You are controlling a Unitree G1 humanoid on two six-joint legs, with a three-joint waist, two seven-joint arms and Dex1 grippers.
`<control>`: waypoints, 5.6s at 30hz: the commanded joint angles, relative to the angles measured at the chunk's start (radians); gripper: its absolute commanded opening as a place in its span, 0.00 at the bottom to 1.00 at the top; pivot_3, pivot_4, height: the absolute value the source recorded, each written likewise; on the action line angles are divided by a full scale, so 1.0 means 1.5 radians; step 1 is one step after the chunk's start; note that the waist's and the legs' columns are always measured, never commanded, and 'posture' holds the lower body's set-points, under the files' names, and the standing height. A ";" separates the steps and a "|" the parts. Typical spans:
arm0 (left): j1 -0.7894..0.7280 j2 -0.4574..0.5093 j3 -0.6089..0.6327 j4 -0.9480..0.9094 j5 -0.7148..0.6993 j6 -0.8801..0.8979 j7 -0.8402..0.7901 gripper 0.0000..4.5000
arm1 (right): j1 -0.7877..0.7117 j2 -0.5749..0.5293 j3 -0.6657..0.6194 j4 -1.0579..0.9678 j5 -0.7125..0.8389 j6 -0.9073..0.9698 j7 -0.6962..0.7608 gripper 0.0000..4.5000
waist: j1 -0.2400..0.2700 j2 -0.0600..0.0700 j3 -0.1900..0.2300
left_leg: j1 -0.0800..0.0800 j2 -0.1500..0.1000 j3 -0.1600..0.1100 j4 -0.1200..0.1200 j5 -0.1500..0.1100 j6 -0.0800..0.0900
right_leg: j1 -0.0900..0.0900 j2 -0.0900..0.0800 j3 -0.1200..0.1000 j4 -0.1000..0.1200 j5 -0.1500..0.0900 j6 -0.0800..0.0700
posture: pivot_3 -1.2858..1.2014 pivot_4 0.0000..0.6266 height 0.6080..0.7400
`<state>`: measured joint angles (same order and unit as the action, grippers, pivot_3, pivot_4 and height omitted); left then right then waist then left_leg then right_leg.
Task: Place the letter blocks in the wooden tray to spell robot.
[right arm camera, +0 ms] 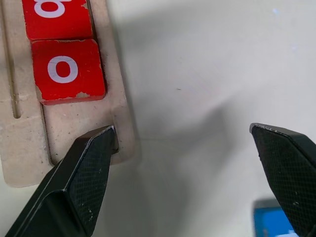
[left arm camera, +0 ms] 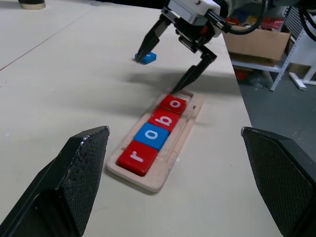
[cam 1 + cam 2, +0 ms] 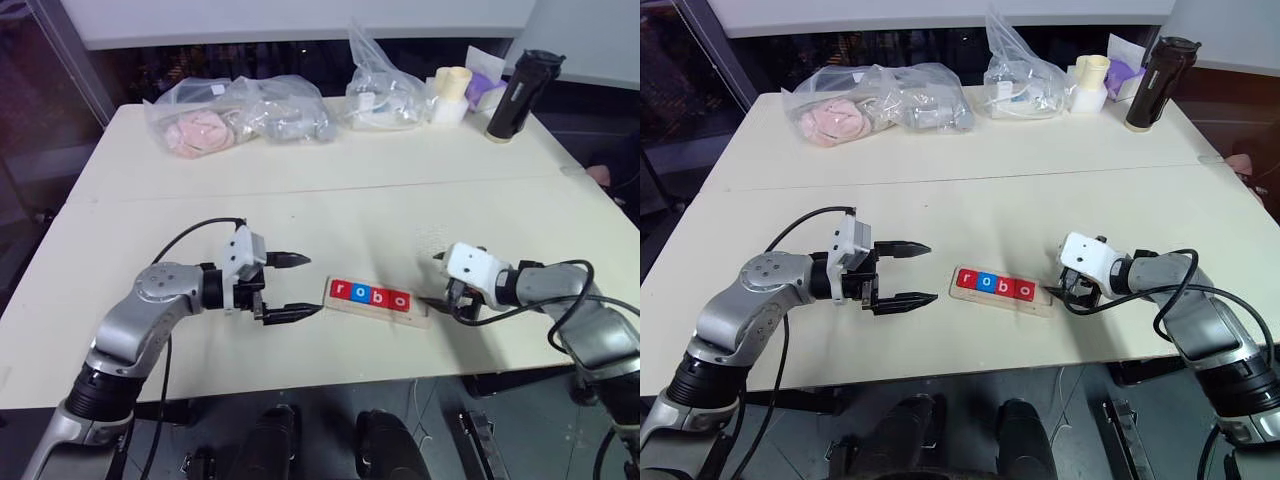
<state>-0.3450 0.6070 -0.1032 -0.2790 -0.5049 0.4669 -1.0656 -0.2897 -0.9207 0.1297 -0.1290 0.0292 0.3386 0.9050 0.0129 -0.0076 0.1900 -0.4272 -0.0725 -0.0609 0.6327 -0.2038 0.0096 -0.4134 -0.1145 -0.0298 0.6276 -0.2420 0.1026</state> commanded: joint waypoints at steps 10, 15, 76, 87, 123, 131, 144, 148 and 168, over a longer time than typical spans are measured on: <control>-0.004 -0.005 0.005 -0.017 -0.008 -0.005 0.002 1.00 | -0.084 -0.008 0.019 0.090 -0.051 -0.121 0.059 1.00 | 0.000 0.000 0.000 | 0.000 0.000 0.000 0.000 0.000 0.000 | 0.000 0.000 0.000 0.000 0.000 0.000 | 0.52 0.24 0.88; -0.006 -0.007 0.003 -0.014 -0.007 -0.006 0.001 1.00 | -0.108 -0.018 0.003 0.097 -0.052 -0.128 0.067 1.00 | 0.000 0.000 0.000 | 0.000 0.000 0.000 0.000 0.000 0.000 | 0.000 0.000 0.000 0.000 0.000 0.000 | 0.52 0.24 0.88; -0.019 -0.024 -0.010 0.015 0.009 -0.031 -0.005 1.00 | 0.069 0.423 -0.276 -0.364 0.131 0.851 -0.482 0.26 | -0.002 0.000 -0.001 | 0.001 0.000 0.000 -0.002 0.000 0.000 | -0.002 0.001 0.000 0.002 0.000 0.000 | 0.52 0.24 0.88; -0.018 -0.025 -0.008 0.013 0.009 -0.029 -0.002 1.00 | 0.089 0.292 -0.211 -0.367 0.155 0.787 -0.406 0.94 | -0.002 0.000 -0.001 | 0.001 0.001 0.000 -0.002 0.000 -0.001 | -0.001 0.001 0.000 0.000 0.000 0.000 | 0.52 0.24 0.88; -0.013 -0.017 0.001 -0.001 0.008 -0.029 0.013 1.00 | -0.031 -0.051 -0.040 0.252 0.085 -0.125 0.267 0.30 | 0.000 0.000 0.000 | 0.000 0.000 0.000 -0.001 -0.001 0.002 | 0.003 0.000 0.000 -0.006 0.000 0.001 | 0.52 0.24 0.88; -0.022 -0.022 -0.005 0.008 0.008 -0.030 0.012 1.00 | -0.060 -0.062 -0.037 0.108 0.116 -0.071 0.302 0.25 | -0.001 0.000 0.000 | 0.000 0.000 0.000 -0.002 -0.001 0.002 | 0.002 0.000 0.000 -0.006 0.000 0.001 | 0.52 0.24 0.88; -0.017 -0.019 0.001 -0.002 0.005 -0.024 0.019 1.00 | -0.106 -0.024 0.027 0.126 0.076 -0.076 0.315 0.25 | 0.000 0.000 0.000 | 0.000 0.000 0.000 -0.001 -0.001 0.001 | 0.002 0.000 0.000 -0.006 0.000 0.001 | 0.52 0.24 0.88; -0.013 -0.019 0.002 -0.006 0.004 -0.023 0.022 1.00 | -0.125 -0.013 0.039 0.154 0.063 -0.088 0.315 0.25 | 0.000 0.000 0.000 | 0.000 0.000 0.000 -0.001 -0.001 0.001 | 0.002 0.000 0.000 -0.006 0.000 0.001 | 0.52 0.24 0.88; -0.006 -0.022 -0.001 -0.013 0.003 -0.023 0.034 1.00 | -0.167 0.011 0.065 0.204 0.037 -0.102 0.337 0.25 | 0.000 0.000 0.000 | 0.000 0.000 0.000 -0.001 -0.001 0.001 | 0.002 0.000 -0.001 -0.005 0.001 0.002 | 0.52 0.24 0.88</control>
<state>-0.3545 0.5762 -0.1250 -0.2603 -0.4888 0.4444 -1.0195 -0.5165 -0.9088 0.2301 0.1825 0.0838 0.1906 1.4052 0.0127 -0.0074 0.1902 -0.4269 -0.0729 -0.0607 0.6310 -0.2056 0.0117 -0.4108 -0.1141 -0.0306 0.6196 -0.2405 0.1059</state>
